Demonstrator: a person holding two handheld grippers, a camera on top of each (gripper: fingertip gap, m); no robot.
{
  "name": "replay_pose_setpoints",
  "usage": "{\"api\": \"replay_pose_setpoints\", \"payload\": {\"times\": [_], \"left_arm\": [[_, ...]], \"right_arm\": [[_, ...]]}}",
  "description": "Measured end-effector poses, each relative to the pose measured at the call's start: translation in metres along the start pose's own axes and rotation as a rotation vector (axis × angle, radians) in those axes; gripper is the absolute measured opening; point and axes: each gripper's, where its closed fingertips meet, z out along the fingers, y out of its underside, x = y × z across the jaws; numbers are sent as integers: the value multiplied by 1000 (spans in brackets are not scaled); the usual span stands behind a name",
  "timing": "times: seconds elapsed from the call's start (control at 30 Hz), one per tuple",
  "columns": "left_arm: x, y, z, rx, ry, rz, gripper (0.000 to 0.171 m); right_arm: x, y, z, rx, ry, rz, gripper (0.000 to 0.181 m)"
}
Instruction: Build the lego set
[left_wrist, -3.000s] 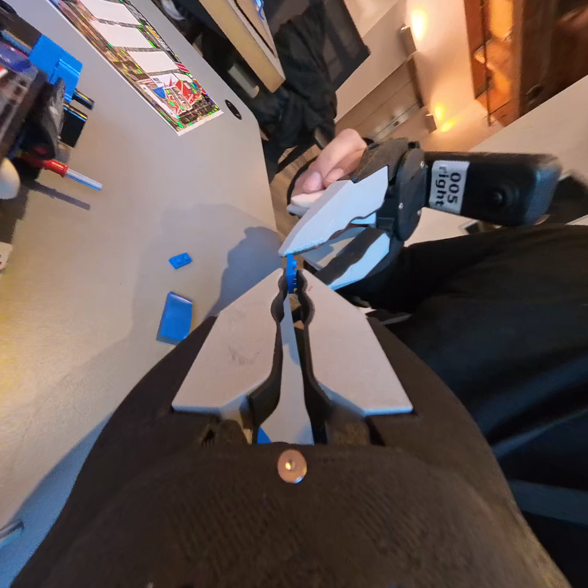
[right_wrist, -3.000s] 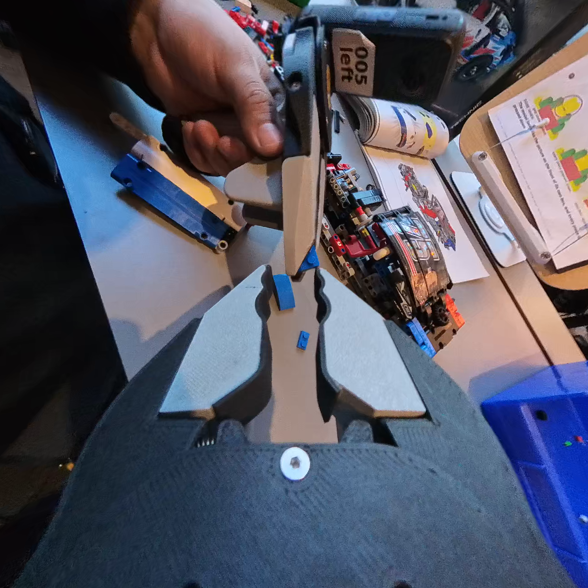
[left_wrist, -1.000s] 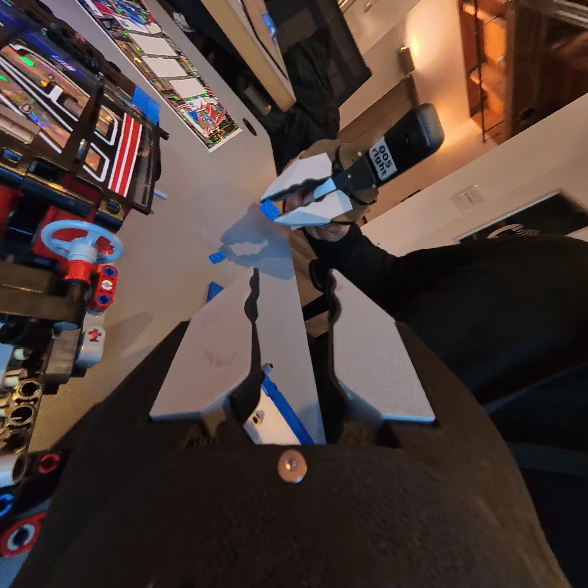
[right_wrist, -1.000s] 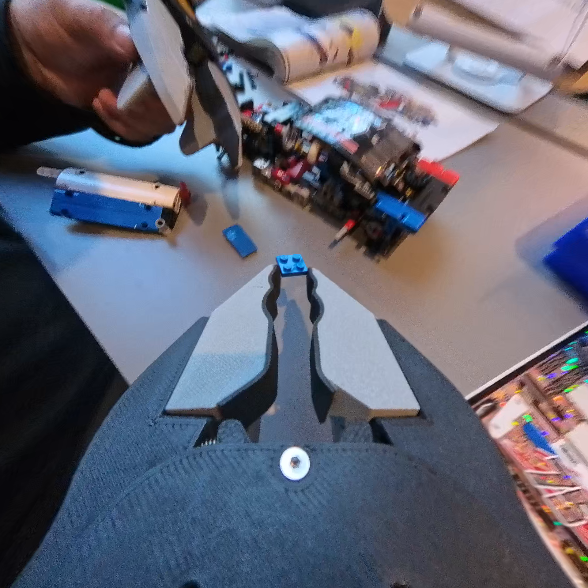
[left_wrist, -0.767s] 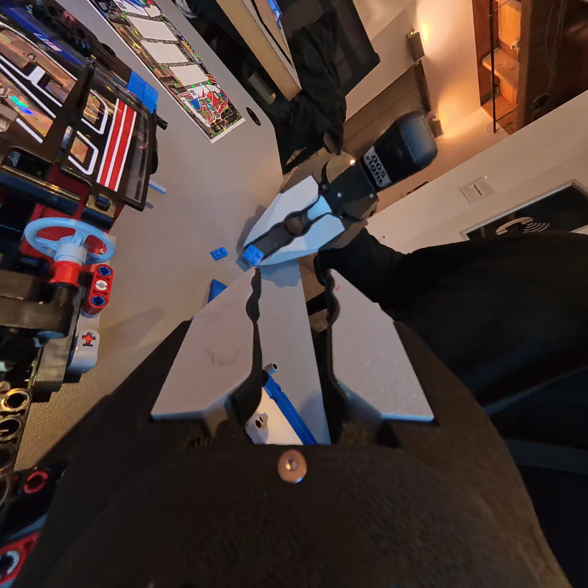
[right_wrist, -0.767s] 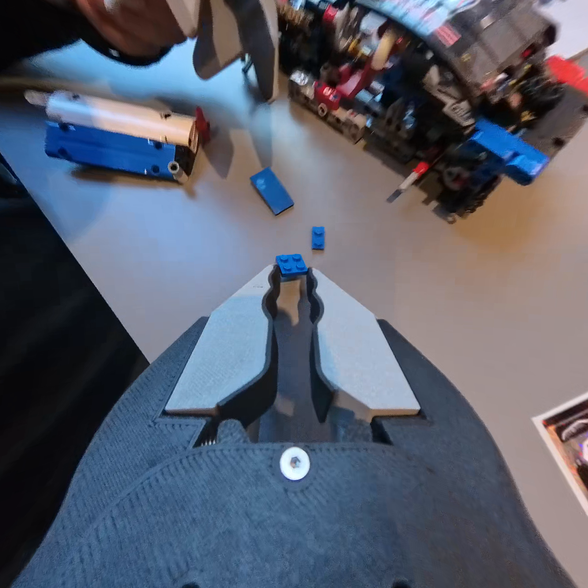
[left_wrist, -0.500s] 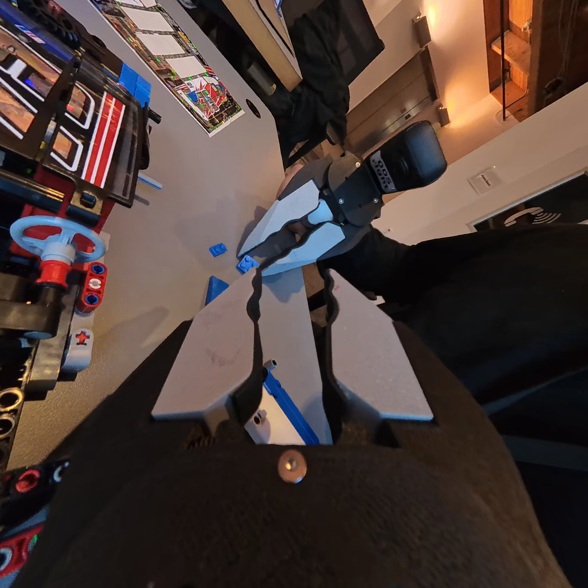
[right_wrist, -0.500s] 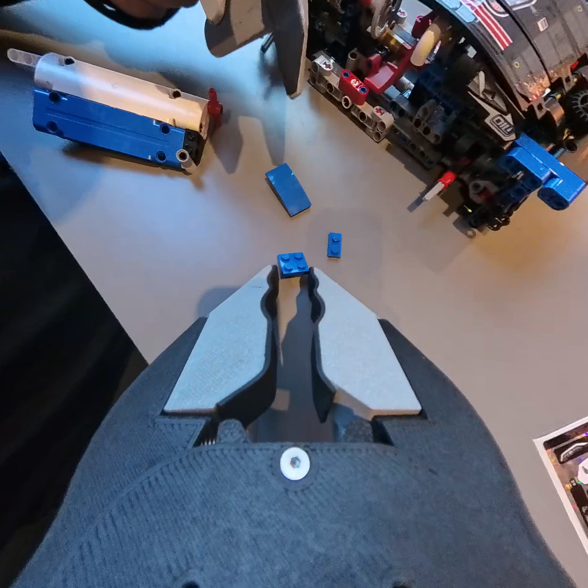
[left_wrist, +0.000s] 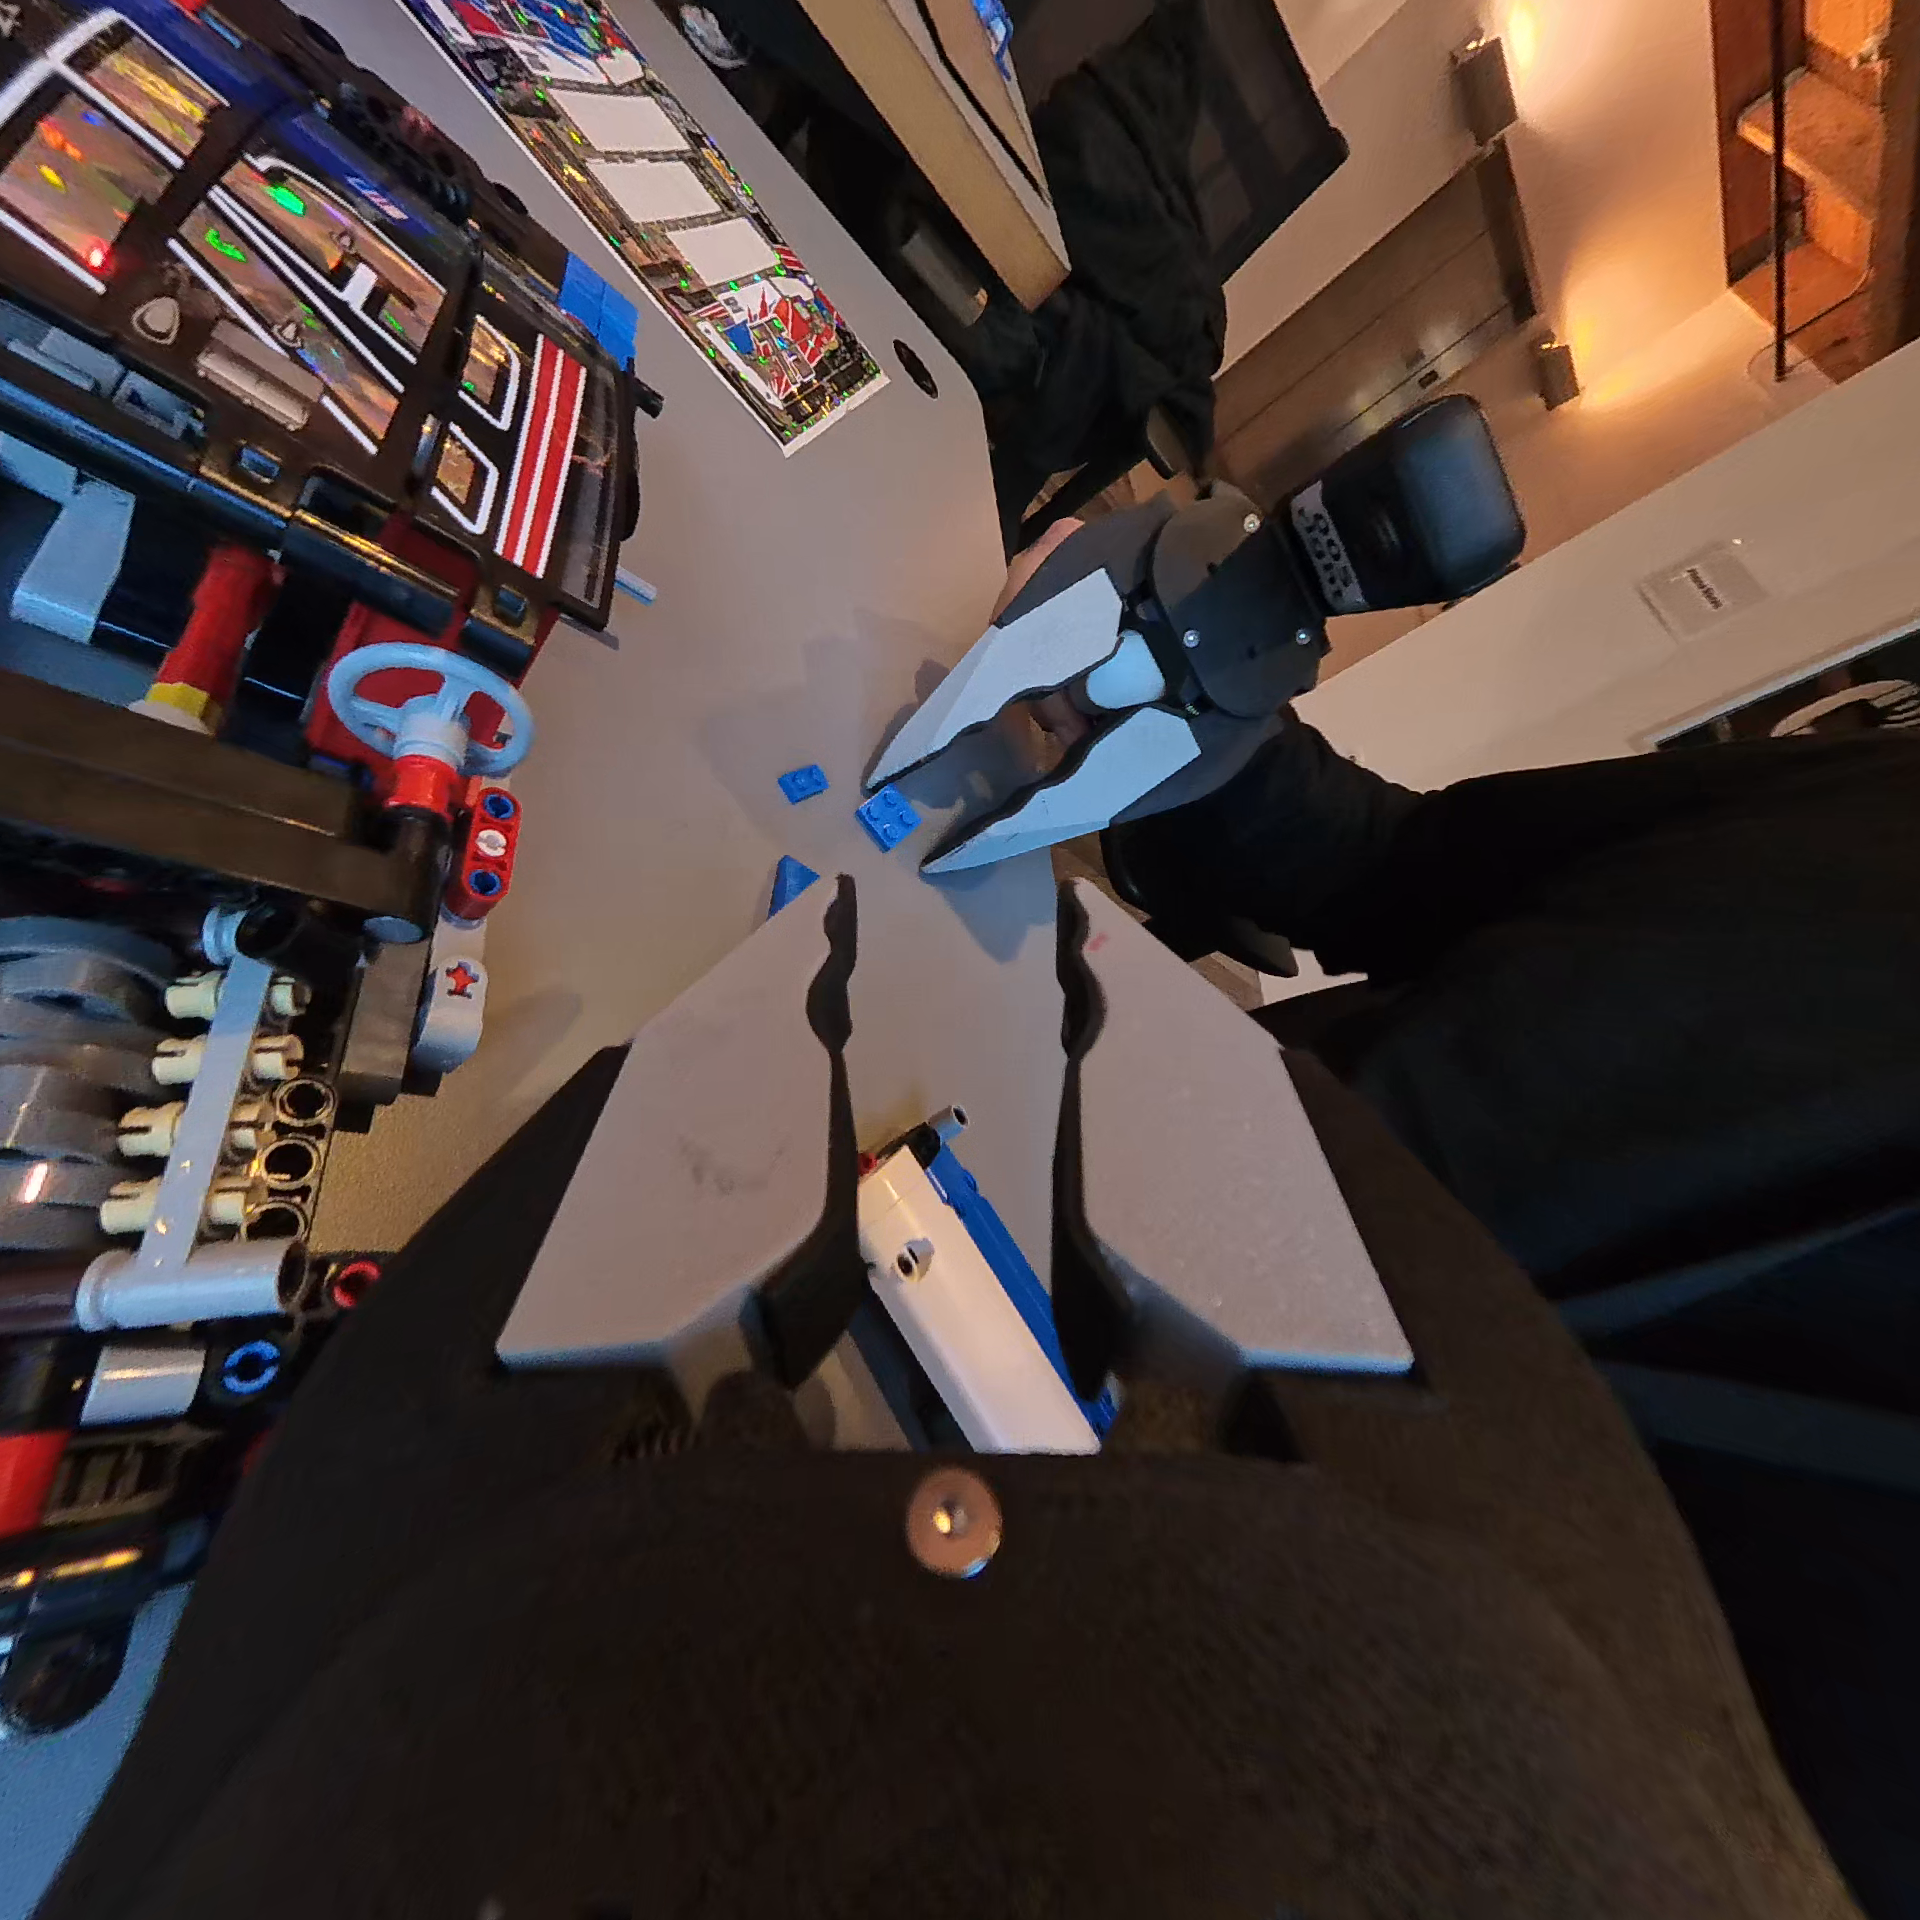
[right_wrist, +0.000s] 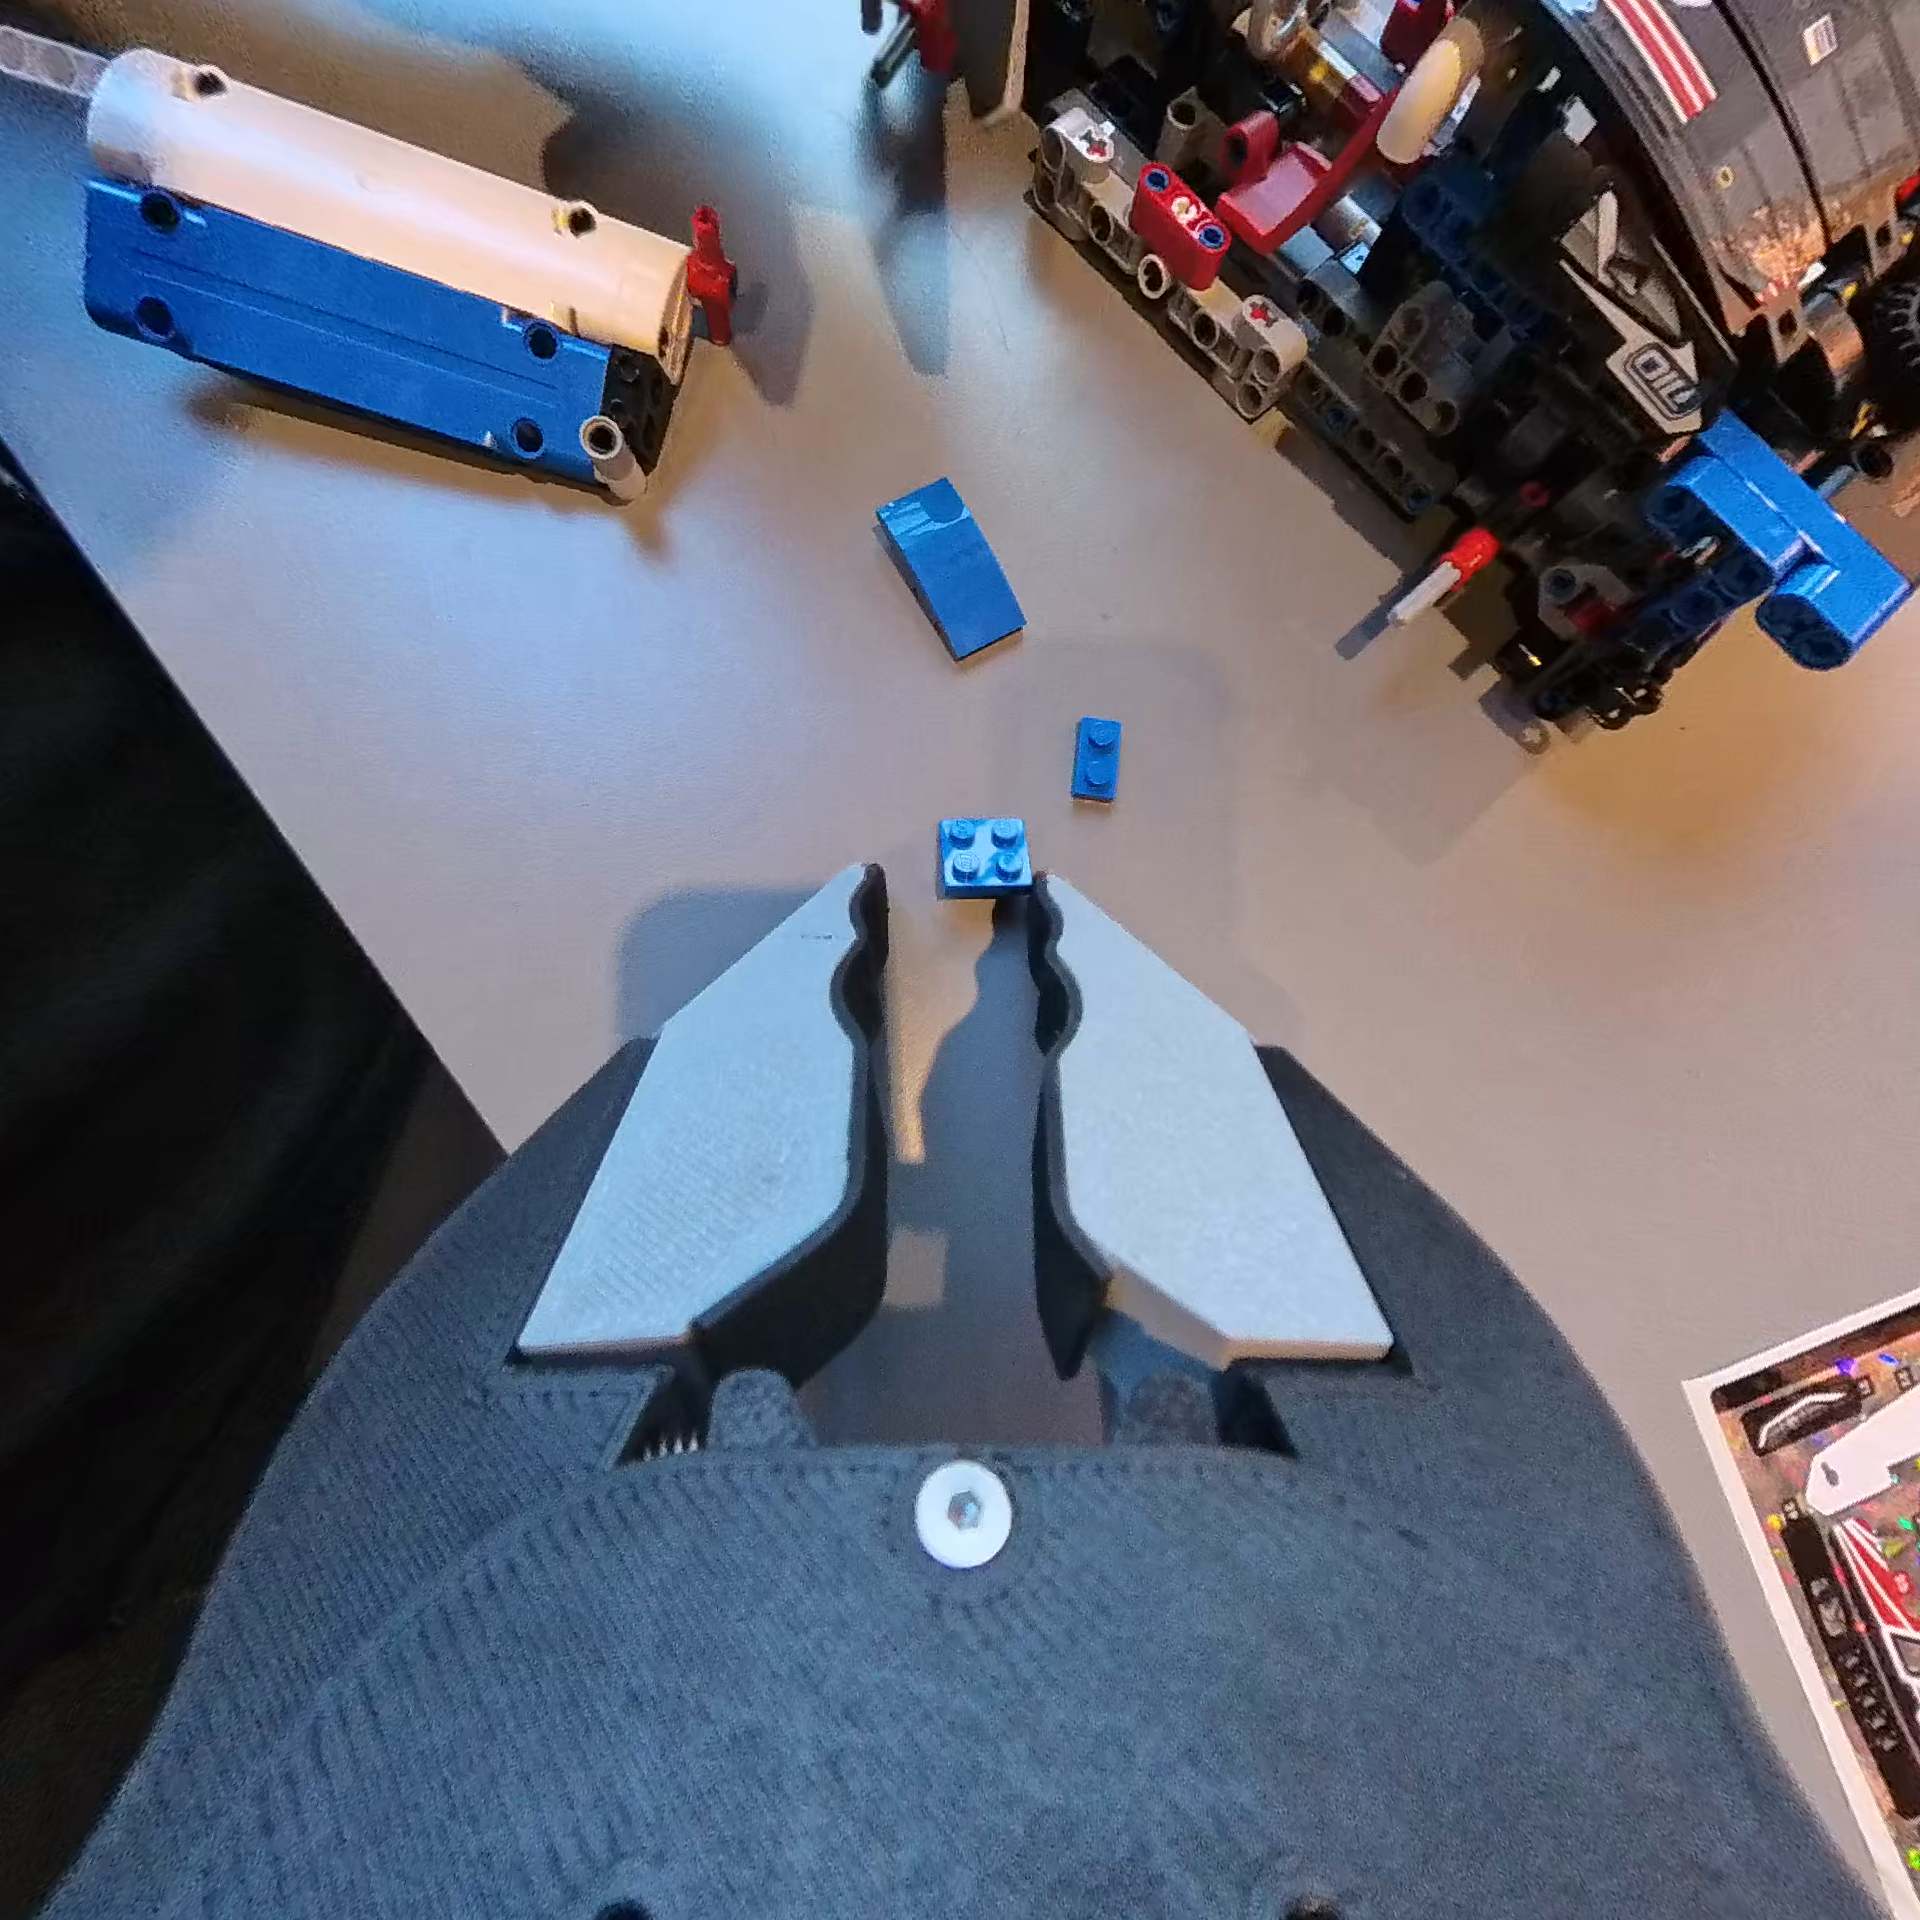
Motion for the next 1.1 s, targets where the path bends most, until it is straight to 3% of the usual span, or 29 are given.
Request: {"api": "replay_pose_setpoints", "payload": {"times": [0.13,0.4,0.53,0.7,0.83,0.97,1.1], "left_arm": [[-1,2,-3,-18,-53,48,36],[-6,2,-3,-53,-196,170,36],[-4,-3,-6,-37,-205,181,36],[-4,-10,-12,-14,-237,204,36],[-5,-12,-13,-9,-250,217,36],[-17,-7,-8,-36,-304,238,36],[-27,-7,-9,-39,-428,312,38]], "right_arm": [[1,1,-2,-46,17,-18,35],[-2,4,-4,-67,-4,9,36],[-2,5,-5,-85,-12,16,40],[20,-21,-24,48,75,29,21],[28,-29,-19,87,37,105,21],[35,-20,-10,86,62,91,22],[43,-13,-10,127,83,62,11]]}}
